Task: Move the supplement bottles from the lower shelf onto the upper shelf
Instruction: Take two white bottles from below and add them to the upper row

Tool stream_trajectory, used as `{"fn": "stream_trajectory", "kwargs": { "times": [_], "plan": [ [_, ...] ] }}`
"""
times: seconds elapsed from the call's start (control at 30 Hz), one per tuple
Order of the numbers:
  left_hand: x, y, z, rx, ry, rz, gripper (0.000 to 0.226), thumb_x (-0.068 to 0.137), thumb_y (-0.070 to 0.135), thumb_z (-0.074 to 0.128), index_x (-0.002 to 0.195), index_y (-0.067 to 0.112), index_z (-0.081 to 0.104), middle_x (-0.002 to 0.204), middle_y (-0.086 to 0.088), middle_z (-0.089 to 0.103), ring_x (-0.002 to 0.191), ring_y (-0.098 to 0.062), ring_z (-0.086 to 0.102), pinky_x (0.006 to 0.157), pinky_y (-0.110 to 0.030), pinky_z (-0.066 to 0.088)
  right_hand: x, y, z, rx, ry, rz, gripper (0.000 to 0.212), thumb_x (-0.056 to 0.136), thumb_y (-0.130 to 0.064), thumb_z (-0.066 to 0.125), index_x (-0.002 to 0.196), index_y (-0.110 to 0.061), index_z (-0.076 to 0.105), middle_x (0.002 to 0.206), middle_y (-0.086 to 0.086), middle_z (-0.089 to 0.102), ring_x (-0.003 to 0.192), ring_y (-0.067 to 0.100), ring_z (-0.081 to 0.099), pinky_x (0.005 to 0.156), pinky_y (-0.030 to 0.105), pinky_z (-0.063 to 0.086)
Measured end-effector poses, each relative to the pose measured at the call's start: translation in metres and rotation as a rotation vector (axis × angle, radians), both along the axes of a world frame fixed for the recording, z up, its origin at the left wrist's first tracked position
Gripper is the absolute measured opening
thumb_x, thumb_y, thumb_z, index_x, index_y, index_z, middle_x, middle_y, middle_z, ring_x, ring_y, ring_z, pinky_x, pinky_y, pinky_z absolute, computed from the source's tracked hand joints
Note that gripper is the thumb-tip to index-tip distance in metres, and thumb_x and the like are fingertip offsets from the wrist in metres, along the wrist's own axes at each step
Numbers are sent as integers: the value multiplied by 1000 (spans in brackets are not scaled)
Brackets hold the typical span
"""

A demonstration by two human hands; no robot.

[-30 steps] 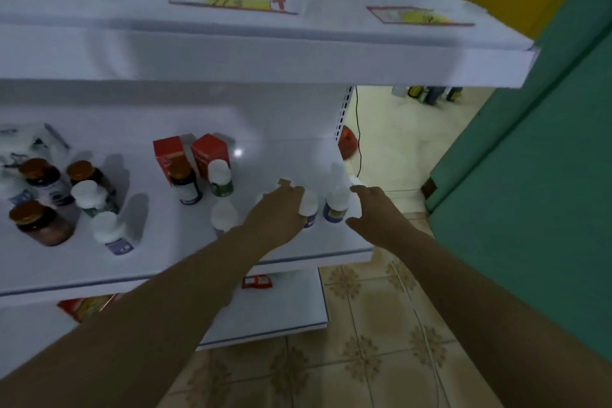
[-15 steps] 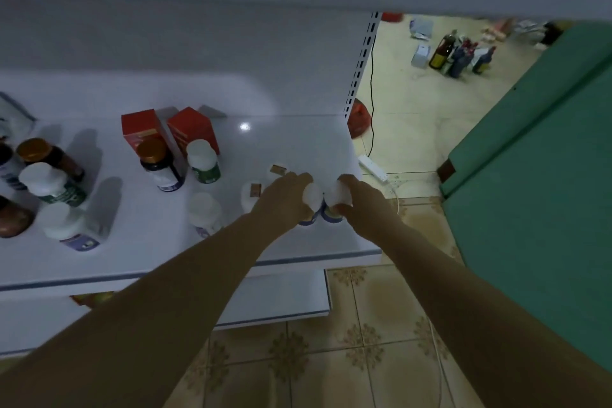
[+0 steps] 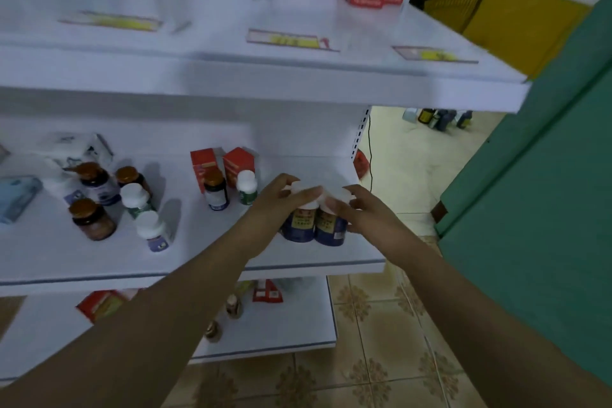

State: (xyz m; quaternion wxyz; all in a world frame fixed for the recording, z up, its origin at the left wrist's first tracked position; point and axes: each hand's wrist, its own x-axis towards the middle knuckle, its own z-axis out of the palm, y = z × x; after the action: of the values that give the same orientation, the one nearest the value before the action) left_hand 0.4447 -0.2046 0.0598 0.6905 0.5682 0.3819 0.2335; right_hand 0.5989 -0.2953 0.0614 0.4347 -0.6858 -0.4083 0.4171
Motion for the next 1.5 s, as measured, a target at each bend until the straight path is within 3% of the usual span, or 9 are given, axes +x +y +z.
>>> {"fn": "stream_trajectory", "kwargs": {
  "times": [0.23, 0.4, 0.57, 0.83, 1.0, 1.13, 1.27, 1.4, 1.5],
  "plan": [
    [-115, -53, 72, -47, -202, -6, 34, 79, 37, 72, 101, 16, 56, 96, -8, 68, 91, -27, 67, 92, -45, 52, -120, -47, 78, 175, 200, -35, 26, 94, -36, 53, 113, -19, 56, 105, 0, 68, 96, 16, 65, 79, 29, 50],
    [-203, -95, 129, 28, -236, -35, 30, 86, 35, 65, 101, 10, 58, 86, -9, 70, 74, -22, 69, 68, -34, 58, -210, -81, 125, 264, 282, -16, 35, 91, -47, 54, 110, -18, 55, 99, 4, 70, 98, 27, 65, 95, 52, 47],
    [-270, -111, 188, 113, -263, 26, 41, 82, 42, 67, 110, 13, 64, 102, -12, 72, 92, -29, 70, 89, -44, 55, -284, -98, 183, 365, 260, 13, 41, 92, -47, 51, 122, -20, 56, 112, 7, 70, 101, 25, 68, 86, 44, 56],
    [-332, -123, 261, 256, -295, 148, 121, 46, 68, 81, 142, 9, 37, 133, -18, 57, 107, -30, 65, 96, -48, 51, -339, -96, 261, 512, 211, 128, 43, 93, -43, 51, 123, -13, 56, 104, 8, 71, 90, 23, 68, 89, 43, 53],
    [-366, -122, 289, 354, -359, 145, 47, 84, 41, 65, 122, 13, 59, 104, -8, 73, 84, -20, 70, 84, -36, 56, -367, -74, 286, 570, 245, 255, 33, 94, -40, 50, 118, -18, 61, 102, 4, 73, 88, 20, 71, 84, 40, 54],
    [-392, -116, 296, 405, -358, 226, 46, 86, 40, 64, 123, 13, 60, 98, -3, 74, 80, -16, 71, 74, -31, 55, -392, -50, 289, 553, 281, 347, 40, 92, -43, 53, 125, -21, 57, 112, 3, 71, 101, 23, 69, 93, 44, 52],
    [-429, -111, 296, 442, -311, 348, 32, 88, 39, 61, 110, 16, 66, 97, -4, 75, 87, -21, 70, 83, -37, 55, -428, -22, 290, 515, 317, 440, 53, 88, -48, 57, 133, -20, 52, 126, 4, 65, 110, 23, 65, 97, 44, 50],
    [-476, -101, 294, 466, -301, 433, 29, 89, 38, 59, 107, 16, 67, 93, -4, 74, 84, -22, 69, 81, -35, 55, -475, 2, 290, 526, 331, 551, 28, 95, -35, 49, 113, -20, 63, 106, 2, 74, 94, 18, 71, 88, 39, 54],
    [-513, -84, 293, 485, -308, 468, 22, 90, 38, 58, 97, 19, 68, 77, 2, 73, 69, -14, 68, 69, -28, 55, -510, 28, 291, 522, 338, 586, 35, 93, -38, 52, 119, -16, 61, 99, 3, 74, 83, 17, 72, 85, 38, 55]
  ]
}}
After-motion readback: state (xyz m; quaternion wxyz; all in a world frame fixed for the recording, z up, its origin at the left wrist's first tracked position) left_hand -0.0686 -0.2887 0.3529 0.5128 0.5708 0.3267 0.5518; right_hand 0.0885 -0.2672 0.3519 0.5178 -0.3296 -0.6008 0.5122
